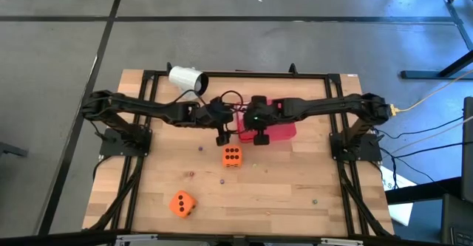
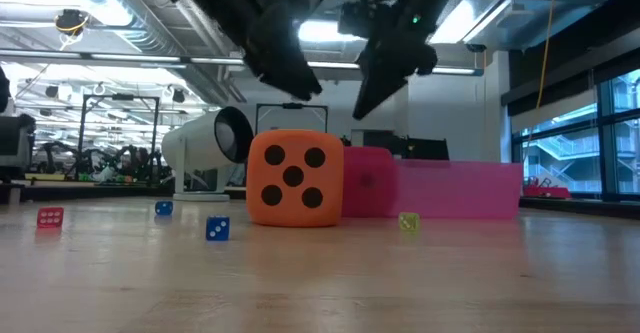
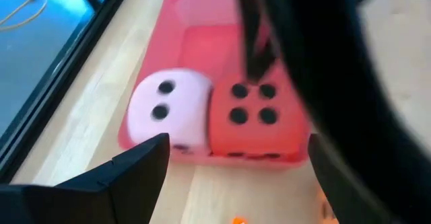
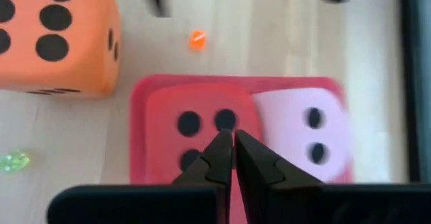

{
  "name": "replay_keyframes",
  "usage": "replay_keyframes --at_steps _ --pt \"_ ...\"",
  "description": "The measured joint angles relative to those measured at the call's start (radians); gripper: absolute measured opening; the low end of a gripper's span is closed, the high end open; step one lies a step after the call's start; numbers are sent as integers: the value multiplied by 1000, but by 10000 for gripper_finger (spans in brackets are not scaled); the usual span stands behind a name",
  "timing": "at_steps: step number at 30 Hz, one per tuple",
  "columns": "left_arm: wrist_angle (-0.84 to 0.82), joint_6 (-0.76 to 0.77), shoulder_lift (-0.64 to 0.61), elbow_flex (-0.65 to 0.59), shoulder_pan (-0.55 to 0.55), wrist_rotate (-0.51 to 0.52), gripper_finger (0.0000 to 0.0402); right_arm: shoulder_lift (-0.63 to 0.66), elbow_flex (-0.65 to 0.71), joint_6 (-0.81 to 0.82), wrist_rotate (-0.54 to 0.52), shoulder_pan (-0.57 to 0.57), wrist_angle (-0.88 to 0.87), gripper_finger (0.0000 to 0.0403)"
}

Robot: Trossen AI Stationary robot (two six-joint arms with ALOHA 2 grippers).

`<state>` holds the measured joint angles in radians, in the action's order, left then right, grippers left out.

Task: Pick & Place Dice
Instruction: Put the big top orange dice into the red bin

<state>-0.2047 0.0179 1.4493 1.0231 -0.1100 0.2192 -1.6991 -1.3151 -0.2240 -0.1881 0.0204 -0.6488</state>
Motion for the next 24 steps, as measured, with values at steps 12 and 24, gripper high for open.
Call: replay_keyframes --at_steps 12,24 --pt "75 -65 -38 -1 35 -101 347 89 -1 58 -22 -2 -66 15" --pt "190 -66 -43 -8 37 -236 347 46 0 84 24 -1 -29 16"
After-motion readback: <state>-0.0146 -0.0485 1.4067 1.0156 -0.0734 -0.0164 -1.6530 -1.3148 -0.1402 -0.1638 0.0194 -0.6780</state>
